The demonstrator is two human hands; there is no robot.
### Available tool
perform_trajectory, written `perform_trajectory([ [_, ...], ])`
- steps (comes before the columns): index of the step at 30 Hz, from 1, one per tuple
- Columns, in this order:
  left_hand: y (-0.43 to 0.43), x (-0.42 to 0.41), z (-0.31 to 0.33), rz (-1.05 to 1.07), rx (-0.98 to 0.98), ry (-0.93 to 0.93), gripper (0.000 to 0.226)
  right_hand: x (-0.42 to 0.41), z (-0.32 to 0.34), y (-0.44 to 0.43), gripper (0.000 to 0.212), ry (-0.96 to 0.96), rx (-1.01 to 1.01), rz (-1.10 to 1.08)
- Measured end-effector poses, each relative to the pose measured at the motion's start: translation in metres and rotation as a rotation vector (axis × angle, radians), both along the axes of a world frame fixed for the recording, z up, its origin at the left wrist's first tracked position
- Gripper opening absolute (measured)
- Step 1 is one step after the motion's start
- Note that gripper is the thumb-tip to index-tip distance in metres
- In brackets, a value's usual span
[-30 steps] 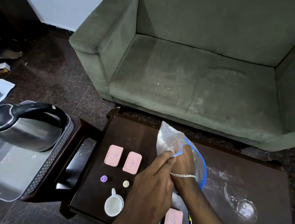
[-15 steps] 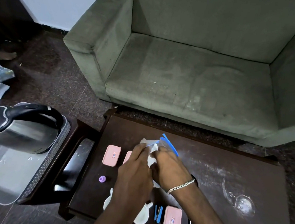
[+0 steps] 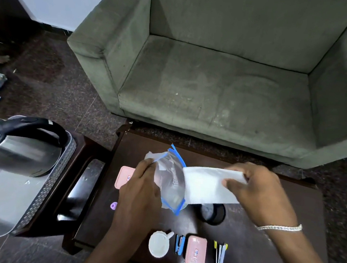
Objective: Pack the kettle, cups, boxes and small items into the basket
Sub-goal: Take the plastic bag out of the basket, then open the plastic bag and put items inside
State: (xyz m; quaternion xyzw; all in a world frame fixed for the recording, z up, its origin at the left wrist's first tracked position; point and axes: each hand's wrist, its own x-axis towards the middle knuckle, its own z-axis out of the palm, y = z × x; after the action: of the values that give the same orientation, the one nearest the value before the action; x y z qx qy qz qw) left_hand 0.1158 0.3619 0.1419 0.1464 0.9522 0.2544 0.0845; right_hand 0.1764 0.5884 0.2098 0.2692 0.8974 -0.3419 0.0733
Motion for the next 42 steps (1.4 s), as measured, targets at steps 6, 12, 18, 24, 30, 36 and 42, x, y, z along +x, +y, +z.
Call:
perform_trajectory([
  [6,-0.008,0.000,-0.006,0.059,0.007,-0.014,0.049,0.033,-0.023,0.043,0.031,0.018,-0.190,-0.181],
  [12,-0.010,0.002,-0.008,0.088,-0.007,-0.048,0.052,0.058,-0.093,0.052,0.025,-0.100,-0.198,-0.322],
  [18,-0.007,0.006,-0.005,0.077,0.030,-0.092,0.046,0.063,-0.146,0.038,0.032,-0.175,-0.122,-0.303],
  [24,-0.004,0.008,-0.004,0.071,0.104,-0.143,0.039,0.054,-0.174,0.026,0.019,-0.221,-0.002,-0.274],
  [30,-0.001,0.009,-0.001,0.072,0.148,-0.179,0.037,0.054,-0.200,0.011,0.019,-0.257,0.099,-0.197],
  [36,0.004,0.011,0.006,0.046,0.184,-0.181,0.031,0.071,-0.180,0.011,0.058,-0.080,0.126,-0.177],
  [42,0.009,0.018,0.018,0.000,0.183,-0.134,0.026,0.080,-0.083,-0.021,0.063,0.427,-0.165,0.040],
])
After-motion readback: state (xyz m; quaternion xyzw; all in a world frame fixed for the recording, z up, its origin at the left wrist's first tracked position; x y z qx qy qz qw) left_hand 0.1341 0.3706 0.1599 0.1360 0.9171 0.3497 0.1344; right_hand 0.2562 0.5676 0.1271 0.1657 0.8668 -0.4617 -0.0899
